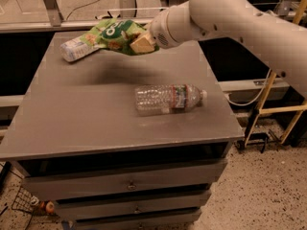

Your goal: Move green rice chip bag near blue plastic bottle

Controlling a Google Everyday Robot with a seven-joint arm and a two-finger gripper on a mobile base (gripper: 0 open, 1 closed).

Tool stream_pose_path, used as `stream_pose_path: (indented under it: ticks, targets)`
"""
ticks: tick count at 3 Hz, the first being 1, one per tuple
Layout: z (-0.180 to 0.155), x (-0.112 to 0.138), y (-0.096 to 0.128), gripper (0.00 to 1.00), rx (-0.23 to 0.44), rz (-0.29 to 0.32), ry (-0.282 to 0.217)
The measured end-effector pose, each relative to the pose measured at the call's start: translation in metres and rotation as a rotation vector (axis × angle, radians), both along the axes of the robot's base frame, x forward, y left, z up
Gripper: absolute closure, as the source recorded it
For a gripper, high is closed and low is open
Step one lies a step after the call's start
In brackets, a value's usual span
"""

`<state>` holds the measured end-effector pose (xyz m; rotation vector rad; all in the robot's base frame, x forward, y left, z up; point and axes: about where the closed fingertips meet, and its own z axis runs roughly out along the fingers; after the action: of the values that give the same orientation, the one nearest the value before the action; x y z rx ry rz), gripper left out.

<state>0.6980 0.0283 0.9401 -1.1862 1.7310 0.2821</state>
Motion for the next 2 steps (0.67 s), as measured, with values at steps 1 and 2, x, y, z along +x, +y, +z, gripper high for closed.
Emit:
stream_pose_path:
  ticks: [1,2]
  targets:
    - [-0.013,0.016,0.012,1.00,0.001,-0.010,0.012]
    - [-0.037,0.034,0.018,1.00,0.017,-0.035,0.054]
